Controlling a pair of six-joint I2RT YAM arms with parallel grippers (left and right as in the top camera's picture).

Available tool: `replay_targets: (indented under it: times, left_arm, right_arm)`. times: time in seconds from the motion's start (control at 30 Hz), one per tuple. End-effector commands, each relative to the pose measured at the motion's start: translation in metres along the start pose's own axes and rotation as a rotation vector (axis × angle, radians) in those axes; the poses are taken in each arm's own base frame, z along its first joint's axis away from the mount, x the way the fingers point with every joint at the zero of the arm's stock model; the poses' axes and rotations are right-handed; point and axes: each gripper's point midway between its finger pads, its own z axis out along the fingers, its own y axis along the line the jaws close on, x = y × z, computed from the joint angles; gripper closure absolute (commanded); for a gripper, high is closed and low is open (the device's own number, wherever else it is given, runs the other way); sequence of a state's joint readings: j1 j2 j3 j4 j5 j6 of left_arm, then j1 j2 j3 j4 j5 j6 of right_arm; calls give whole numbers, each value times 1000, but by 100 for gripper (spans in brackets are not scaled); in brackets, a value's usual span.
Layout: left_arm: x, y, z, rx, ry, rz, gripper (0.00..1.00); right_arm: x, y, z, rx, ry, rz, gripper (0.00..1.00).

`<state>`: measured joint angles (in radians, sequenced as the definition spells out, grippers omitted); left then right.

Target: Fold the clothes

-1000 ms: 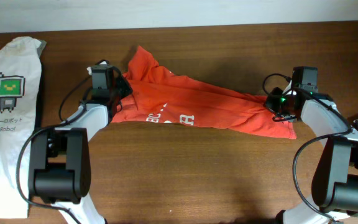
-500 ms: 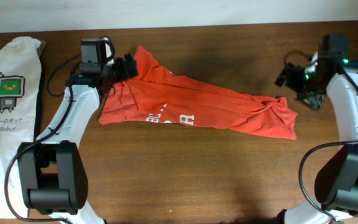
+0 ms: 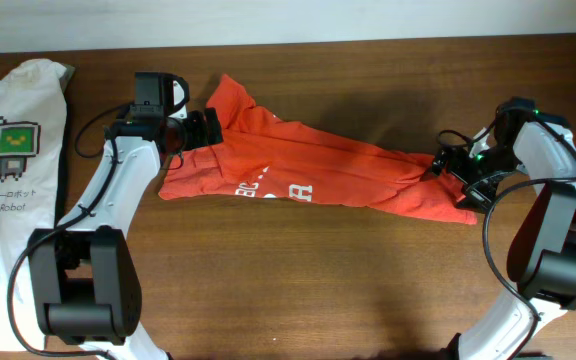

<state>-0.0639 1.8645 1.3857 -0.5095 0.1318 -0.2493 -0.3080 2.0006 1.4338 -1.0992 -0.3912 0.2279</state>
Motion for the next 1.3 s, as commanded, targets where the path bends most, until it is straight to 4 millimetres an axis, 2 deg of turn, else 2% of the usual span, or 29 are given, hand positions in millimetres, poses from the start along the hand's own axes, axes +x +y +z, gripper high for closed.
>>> replay_targets:
  times: [0.0, 0.07, 0.1, 0.17, 0.27, 0.33, 0.4, 0.43, 0.53, 0.6, 0.67, 0.77, 0.8, 0.87, 0.9, 0.93, 0.97, 1.03, 1.17, 1.23, 1.27]
  left_arm:
    - [-6, -1, -8, 11, -20, 17, 1]
    - [-6, -1, -8, 11, -20, 17, 1]
    - [-6, -1, -8, 11, -20, 17, 1]
    - [-7, -1, -8, 11, -21, 17, 1]
    - [-6, -1, -8, 11, -20, 17, 1]
    - [-6, -1, -8, 11, -20, 17, 1]
    - [-4, 0, -8, 10, -12, 15, 1]
    - [3, 2, -8, 2, 17, 12, 1]
    - [4, 2, -8, 1, 24, 11, 1]
    - [4, 2, -8, 1, 23, 11, 1]
    - [4, 2, -8, 1, 23, 11, 1]
    - [4, 2, -8, 1, 23, 11, 1]
    - [4, 2, -8, 1, 23, 11, 1]
    - [4, 2, -8, 1, 23, 11, 1]
    - [4, 2, -8, 1, 23, 10, 1]
    - [4, 2, -8, 1, 23, 11, 1]
    - [4, 2, -8, 1, 23, 10, 1]
    - [4, 2, -8, 1, 23, 11, 1]
    - [4, 2, -8, 1, 23, 10, 1]
    - [4, 2, -8, 1, 23, 10, 1]
    - [4, 2, -8, 1, 22, 10, 1]
  right_arm:
    - [-8, -20, -11, -44, -16, 62, 1]
    - [-3, -29, -25, -175, 8, 37, 2]
    - [0, -46, -31, -163, 14, 75, 1]
    - [3, -53, -34, -168, 19, 71, 1]
    - [5, -41, -28, -186, 38, 14, 1]
    - [13, -21, -16, -254, 92, -63, 1]
    - [20, -8, 3, -312, 164, -82, 1]
    - [22, -4, 18, -388, 211, -86, 1]
    - [21, -8, 18, -415, 210, -87, 1]
    - [28, -6, 14, -421, 238, -108, 1]
    - [25, -10, 1, -423, 237, -83, 1]
    - [21, -6, -41, -465, 229, -126, 1]
    - [21, 0, -61, -473, 227, -155, 1]
    - [14, 9, -80, -479, 195, -177, 1]
    - [6, 7, -82, -459, 161, -196, 1]
    - [-2, -4, -75, -384, 149, -153, 1]
    - [-12, -22, -67, -267, 134, -67, 1]
    - [-36, -71, -58, 29, 51, 117, 1]
    - [-63, -83, -58, 44, -54, 147, 1]
    - [-63, -88, -51, 35, -31, 114, 1]
    - [-58, -84, -38, -35, 15, 57, 1]
